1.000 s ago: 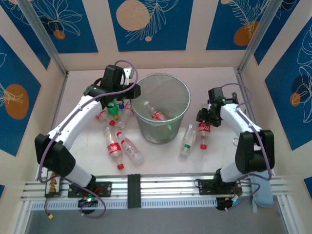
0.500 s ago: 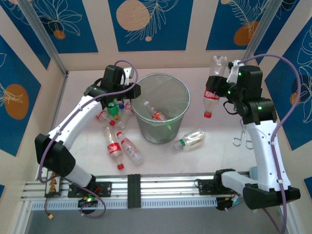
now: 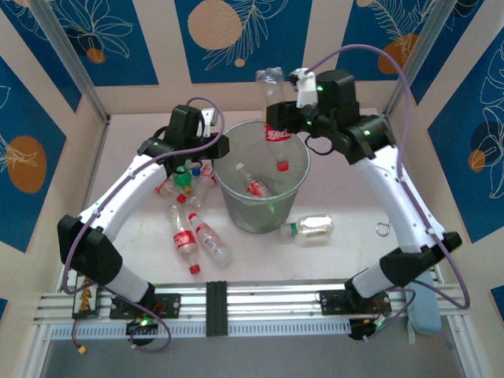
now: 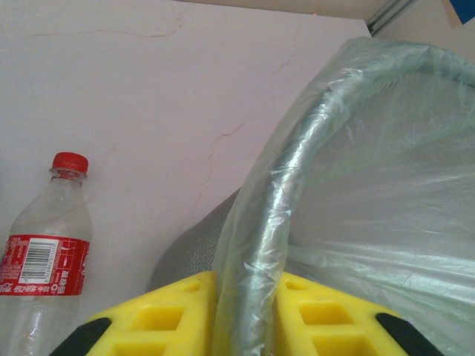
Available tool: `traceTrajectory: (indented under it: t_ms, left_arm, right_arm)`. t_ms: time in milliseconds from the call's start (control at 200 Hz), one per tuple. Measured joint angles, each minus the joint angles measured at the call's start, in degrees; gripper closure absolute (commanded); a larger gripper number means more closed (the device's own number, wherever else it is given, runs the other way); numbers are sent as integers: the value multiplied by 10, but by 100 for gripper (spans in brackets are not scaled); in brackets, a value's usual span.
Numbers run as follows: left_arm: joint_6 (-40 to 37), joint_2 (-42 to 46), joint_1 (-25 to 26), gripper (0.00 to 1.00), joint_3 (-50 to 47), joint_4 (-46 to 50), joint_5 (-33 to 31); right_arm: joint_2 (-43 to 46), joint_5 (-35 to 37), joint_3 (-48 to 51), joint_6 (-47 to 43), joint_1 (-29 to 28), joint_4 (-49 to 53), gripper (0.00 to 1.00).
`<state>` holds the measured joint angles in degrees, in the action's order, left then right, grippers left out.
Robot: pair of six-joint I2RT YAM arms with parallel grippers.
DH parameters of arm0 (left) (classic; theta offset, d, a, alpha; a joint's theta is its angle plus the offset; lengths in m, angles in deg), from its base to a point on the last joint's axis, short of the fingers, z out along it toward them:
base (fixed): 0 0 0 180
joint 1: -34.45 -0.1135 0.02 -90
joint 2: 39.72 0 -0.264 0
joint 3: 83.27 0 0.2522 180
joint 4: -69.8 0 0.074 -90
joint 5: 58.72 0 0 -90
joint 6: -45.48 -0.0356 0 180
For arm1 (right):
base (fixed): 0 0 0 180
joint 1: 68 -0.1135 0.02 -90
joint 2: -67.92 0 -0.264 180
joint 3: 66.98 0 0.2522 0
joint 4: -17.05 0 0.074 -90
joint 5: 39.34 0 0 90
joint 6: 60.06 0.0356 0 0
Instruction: Put the plastic bottles in the bin
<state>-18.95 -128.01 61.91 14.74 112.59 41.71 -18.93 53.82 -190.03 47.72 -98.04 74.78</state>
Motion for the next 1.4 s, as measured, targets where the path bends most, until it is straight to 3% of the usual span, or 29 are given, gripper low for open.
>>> traceTrajectory:
  t_ms: [170,450,775,1040,1285,1401]
  left_arm:
    - [8,0,0,76,-2,-8,-2]
    - [12,-1,0,76,-3,-12,-5]
    - [16,-1,9,76,-5,-25,-5]
    - [16,-1,9,76,-7,-25,-7]
    - [16,-1,9,76,-8,-25,-7]
    - [16,-1,9,76,-9,-26,-9]
  right_arm:
    - [-46,-24,-3,-8,-27,33,52]
    - [-56,-62,73,-12,-30,70,52]
    - [-84,-68,146,-17,-31,46,52]
    - [-111,-68,181,-22,-35,26,24]
    - [-111,-59,176,-25,-37,32,20]
    - [-110,-50,162,-25,-37,36,25]
